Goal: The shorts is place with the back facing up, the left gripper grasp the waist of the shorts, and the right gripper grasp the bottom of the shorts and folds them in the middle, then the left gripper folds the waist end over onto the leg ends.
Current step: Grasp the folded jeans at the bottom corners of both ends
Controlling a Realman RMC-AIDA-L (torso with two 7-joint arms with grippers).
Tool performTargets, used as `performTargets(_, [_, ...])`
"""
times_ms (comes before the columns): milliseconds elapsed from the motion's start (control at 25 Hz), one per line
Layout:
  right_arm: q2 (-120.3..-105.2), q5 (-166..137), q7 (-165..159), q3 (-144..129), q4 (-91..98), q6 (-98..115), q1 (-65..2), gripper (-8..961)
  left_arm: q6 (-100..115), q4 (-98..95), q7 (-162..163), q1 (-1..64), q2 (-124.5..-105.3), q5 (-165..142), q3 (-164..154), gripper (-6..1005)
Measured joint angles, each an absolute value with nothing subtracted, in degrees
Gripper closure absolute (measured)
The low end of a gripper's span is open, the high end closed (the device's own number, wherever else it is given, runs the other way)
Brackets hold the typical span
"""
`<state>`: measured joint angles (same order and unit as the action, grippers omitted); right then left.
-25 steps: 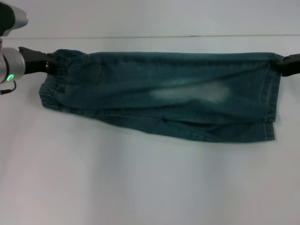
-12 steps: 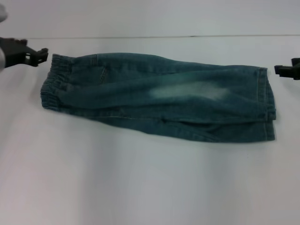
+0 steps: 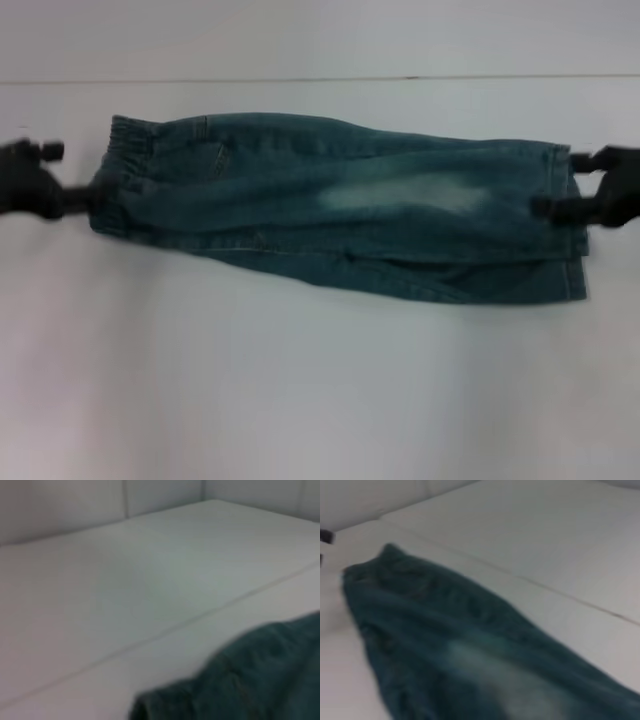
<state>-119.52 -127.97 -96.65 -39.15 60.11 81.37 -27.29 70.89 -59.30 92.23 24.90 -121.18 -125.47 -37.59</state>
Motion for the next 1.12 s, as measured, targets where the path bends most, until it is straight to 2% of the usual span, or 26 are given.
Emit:
performTargets(160, [-119.65, -125.2, -92.6, -39.2, 57.6, 86.4, -27.2, 31, 73.8, -53.6, 89.2, 24.7, -119.81, -126.5, -33.2, 74])
performTargets(480, [-119.76, -121.4, -89.8, -41.7, 53.7, 89.4, -27.2, 23, 63.4, -44.9, 86.8, 26.1, -119.04, -127.7, -32.2, 76])
performTargets(800, [-119.89, -120.6, -89.2, -43.5, 51.2, 91.1, -27.2, 28, 56.9, -40.8, 80.0, 28.4, -119.91, -127.1, -32.1, 100])
performTargets(1120, [-119.98, -120.5, -90.0, -43.6, 50.1, 91.2, -27.1, 27, 54.5, -37.0, 77.2, 31.4, -119.64, -126.6, -32.4, 123])
